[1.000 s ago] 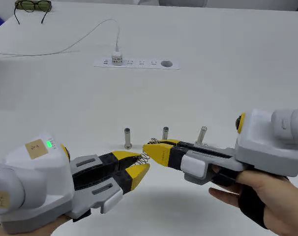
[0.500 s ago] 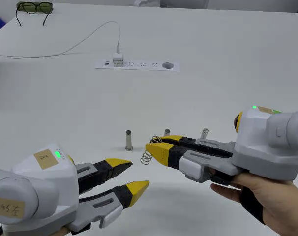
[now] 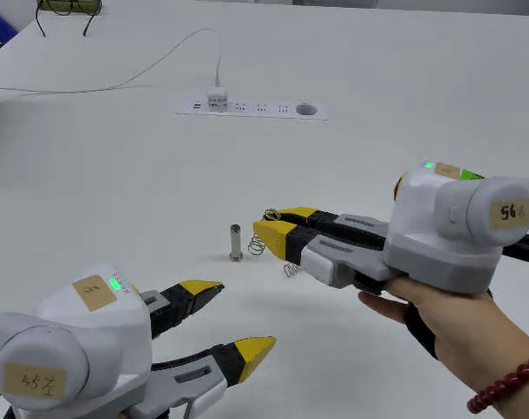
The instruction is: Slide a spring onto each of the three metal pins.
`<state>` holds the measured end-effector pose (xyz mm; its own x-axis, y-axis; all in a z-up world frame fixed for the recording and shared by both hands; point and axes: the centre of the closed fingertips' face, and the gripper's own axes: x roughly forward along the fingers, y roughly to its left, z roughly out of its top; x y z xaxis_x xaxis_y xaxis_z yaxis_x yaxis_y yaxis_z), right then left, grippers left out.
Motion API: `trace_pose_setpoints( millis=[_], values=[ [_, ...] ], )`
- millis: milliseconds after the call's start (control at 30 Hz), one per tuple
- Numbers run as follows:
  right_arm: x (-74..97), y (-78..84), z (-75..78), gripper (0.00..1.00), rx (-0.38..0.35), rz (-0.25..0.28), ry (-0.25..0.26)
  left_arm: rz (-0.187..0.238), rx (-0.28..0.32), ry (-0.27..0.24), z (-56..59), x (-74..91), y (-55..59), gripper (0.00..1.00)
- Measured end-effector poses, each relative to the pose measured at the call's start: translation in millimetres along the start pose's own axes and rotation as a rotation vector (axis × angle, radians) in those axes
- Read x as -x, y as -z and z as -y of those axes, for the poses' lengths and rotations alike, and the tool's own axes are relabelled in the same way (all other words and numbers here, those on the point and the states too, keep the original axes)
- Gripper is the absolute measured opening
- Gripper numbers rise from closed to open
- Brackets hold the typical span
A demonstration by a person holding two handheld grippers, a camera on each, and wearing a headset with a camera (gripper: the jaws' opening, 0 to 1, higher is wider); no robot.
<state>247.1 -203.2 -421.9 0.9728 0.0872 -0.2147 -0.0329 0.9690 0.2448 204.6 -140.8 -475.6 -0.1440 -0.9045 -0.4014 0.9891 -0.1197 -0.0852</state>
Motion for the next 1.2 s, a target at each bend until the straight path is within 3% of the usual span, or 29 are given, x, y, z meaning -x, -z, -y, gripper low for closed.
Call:
trace_pose_setpoints(
  millis=[500, 1200],
  values=[
    [-28.1, -2.9, 15.4, 0.11, 0.003, 0.019, 0.049, -0.003, 0.018, -0.020, -3.4, -0.3, 3.5, 0.66],
    [-47.8, 11.1, 26.8, 0.11, 0.044, -0.033, 0.080, -0.025, 0.050, -0.037, -6.3, -2.2, 9.9, 0.83]
  ],
)
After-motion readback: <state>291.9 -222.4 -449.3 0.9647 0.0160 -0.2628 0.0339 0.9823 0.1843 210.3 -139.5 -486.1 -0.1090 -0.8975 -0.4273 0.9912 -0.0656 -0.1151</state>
